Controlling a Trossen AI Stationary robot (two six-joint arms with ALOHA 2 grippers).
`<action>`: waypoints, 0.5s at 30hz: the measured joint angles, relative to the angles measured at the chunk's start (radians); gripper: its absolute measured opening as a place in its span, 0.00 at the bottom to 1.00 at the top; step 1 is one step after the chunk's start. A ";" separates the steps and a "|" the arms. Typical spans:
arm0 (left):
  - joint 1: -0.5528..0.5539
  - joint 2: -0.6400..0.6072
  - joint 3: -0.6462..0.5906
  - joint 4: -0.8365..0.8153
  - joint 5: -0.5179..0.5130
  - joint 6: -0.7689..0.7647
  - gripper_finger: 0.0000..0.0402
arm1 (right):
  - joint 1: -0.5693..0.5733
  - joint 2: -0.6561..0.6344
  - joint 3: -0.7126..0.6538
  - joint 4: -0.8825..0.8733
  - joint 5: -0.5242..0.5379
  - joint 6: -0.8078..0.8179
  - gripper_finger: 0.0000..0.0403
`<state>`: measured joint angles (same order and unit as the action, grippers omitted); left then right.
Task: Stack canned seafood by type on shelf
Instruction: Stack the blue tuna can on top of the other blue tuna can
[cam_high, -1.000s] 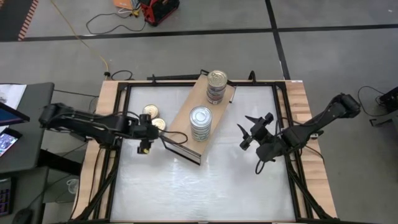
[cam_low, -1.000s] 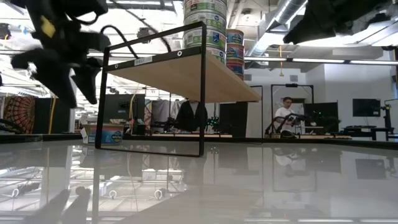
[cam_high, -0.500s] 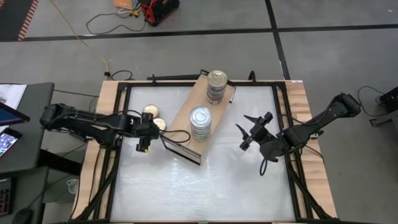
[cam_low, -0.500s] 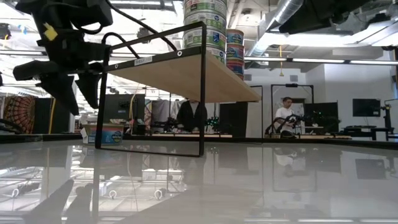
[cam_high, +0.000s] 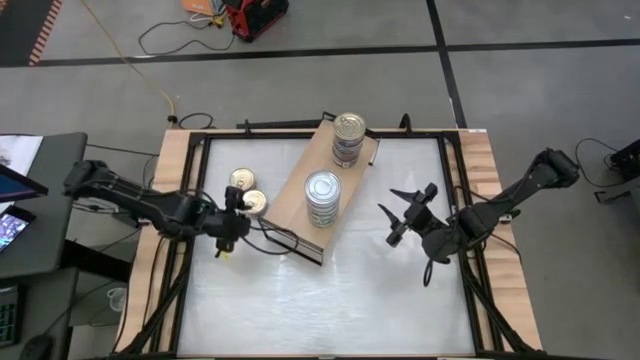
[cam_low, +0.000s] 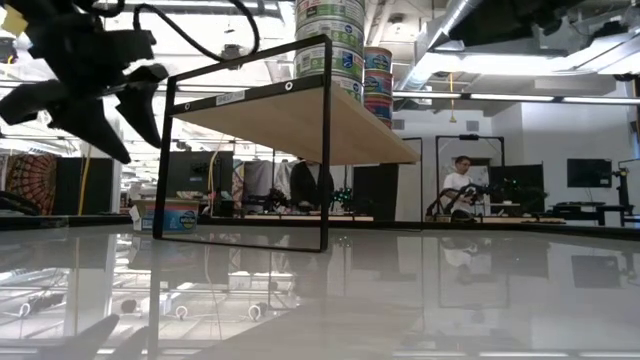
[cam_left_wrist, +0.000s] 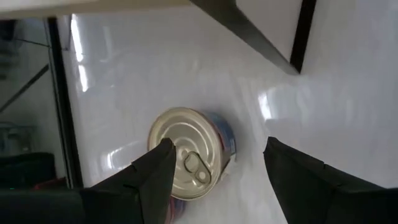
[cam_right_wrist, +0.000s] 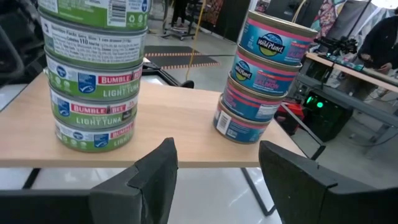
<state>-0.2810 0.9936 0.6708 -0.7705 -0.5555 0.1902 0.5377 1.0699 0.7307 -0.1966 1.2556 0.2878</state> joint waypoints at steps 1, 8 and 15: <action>0.003 0.014 0.000 0.000 0.000 0.000 0.58 | 0.000 0.003 0.000 0.007 0.000 0.000 0.63; 0.015 0.138 0.000 0.001 -0.028 -0.010 0.58 | 0.006 0.032 0.000 0.020 -0.004 0.001 0.63; 0.110 0.199 0.000 0.000 0.041 0.025 0.58 | 0.006 0.032 0.000 0.042 -0.022 0.002 0.63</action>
<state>-0.1713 1.1925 0.6710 -0.7704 -0.5143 0.2151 0.5438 1.1019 0.7311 -0.1549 1.2334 0.2897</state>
